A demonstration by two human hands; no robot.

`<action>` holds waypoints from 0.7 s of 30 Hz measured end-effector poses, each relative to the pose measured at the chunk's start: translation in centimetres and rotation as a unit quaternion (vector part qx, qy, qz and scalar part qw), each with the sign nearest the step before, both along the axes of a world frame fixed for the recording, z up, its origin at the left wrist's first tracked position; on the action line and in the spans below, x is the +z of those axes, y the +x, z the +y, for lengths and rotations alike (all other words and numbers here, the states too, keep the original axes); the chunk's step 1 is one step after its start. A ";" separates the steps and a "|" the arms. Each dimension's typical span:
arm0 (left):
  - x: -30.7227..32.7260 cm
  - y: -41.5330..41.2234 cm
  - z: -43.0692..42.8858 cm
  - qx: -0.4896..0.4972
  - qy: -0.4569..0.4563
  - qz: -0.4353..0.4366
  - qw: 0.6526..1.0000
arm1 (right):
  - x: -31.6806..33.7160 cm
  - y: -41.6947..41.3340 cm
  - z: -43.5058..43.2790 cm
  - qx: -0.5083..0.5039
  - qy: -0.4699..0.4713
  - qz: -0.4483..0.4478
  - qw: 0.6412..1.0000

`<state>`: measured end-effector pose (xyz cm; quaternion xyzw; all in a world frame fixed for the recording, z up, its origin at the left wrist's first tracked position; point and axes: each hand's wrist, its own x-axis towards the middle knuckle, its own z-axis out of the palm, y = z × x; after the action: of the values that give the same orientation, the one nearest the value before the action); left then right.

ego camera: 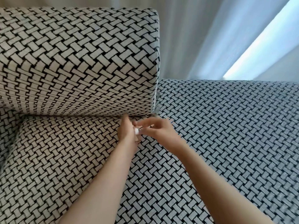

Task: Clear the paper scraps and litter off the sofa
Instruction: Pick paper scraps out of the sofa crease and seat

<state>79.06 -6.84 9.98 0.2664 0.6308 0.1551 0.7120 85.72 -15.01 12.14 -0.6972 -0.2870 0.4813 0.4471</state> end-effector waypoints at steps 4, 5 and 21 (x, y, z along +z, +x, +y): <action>0.4 -0.1 0.5 0.056 -0.051 -0.065 0.995 | -0.8 -2.3 0.5 -0.048 0.014 0.021 0.999; 0.7 -0.1 0.5 0.046 -0.067 -0.064 0.995 | -0.9 -2.6 0.8 -0.089 0.014 0.010 0.996; 0.6 -0.6 -0.6 -0.055 0.097 0.054 0.992 | -0.7 -2.3 1.5 -0.119 -0.026 0.045 0.991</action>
<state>78.49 -7.43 10.53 0.3763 0.6347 0.1615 0.6554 83.38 -13.55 11.43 -0.7156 -0.1689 0.4623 0.4957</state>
